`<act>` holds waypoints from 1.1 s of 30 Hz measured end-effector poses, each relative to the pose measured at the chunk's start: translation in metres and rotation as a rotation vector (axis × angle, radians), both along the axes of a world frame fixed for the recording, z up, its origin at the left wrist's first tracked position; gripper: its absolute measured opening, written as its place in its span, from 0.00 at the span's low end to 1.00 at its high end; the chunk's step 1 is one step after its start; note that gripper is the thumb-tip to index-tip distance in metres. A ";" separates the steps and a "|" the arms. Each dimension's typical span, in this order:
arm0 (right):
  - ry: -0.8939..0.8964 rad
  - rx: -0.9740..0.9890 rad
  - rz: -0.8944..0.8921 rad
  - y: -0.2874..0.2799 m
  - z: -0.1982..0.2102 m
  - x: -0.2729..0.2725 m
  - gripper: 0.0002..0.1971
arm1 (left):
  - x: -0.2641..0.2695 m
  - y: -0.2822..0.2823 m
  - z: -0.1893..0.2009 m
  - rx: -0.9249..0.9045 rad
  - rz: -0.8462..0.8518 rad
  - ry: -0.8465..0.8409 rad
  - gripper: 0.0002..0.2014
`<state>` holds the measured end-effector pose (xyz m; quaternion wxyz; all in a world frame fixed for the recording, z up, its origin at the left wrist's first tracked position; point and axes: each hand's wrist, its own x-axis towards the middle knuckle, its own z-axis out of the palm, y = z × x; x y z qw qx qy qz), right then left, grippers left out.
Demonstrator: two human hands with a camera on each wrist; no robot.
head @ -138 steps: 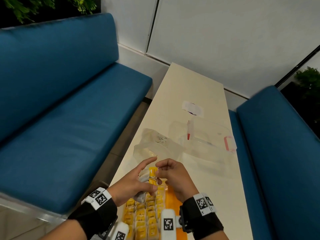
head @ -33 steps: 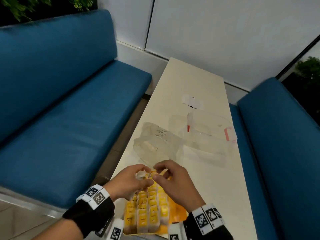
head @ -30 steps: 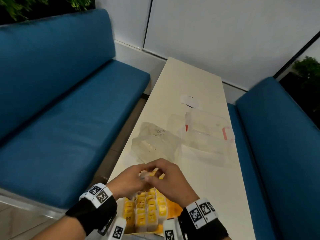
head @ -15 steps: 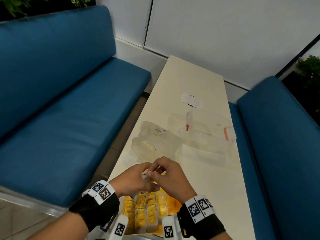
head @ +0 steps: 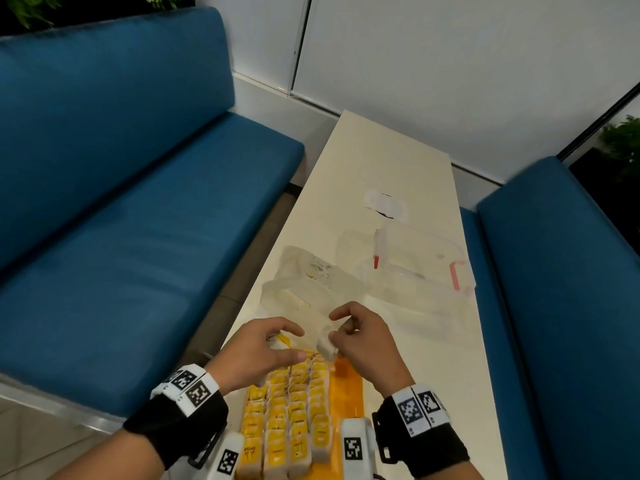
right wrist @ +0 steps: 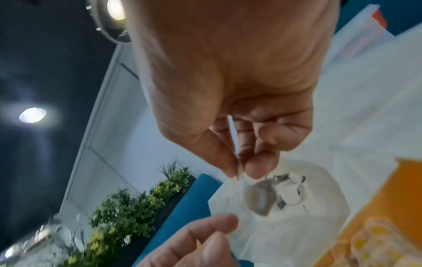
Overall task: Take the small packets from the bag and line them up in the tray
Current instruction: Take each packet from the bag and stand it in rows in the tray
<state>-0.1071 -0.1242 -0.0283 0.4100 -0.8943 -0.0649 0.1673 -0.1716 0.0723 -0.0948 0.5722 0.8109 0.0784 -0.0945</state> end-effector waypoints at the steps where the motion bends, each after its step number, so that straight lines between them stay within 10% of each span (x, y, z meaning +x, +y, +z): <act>1: 0.019 0.043 -0.017 0.001 0.001 0.000 0.12 | 0.001 -0.003 0.001 0.003 0.008 -0.032 0.15; 11: 0.069 0.257 -0.095 0.013 0.002 -0.008 0.10 | 0.006 -0.027 0.010 0.165 0.030 -0.199 0.26; 22: 0.099 0.218 -0.046 0.012 -0.003 -0.012 0.06 | 0.006 -0.026 0.007 0.189 -0.068 -0.157 0.10; 33: 0.266 0.309 -0.036 -0.005 -0.001 -0.021 0.11 | 0.002 -0.013 0.018 -0.220 -0.048 0.010 0.03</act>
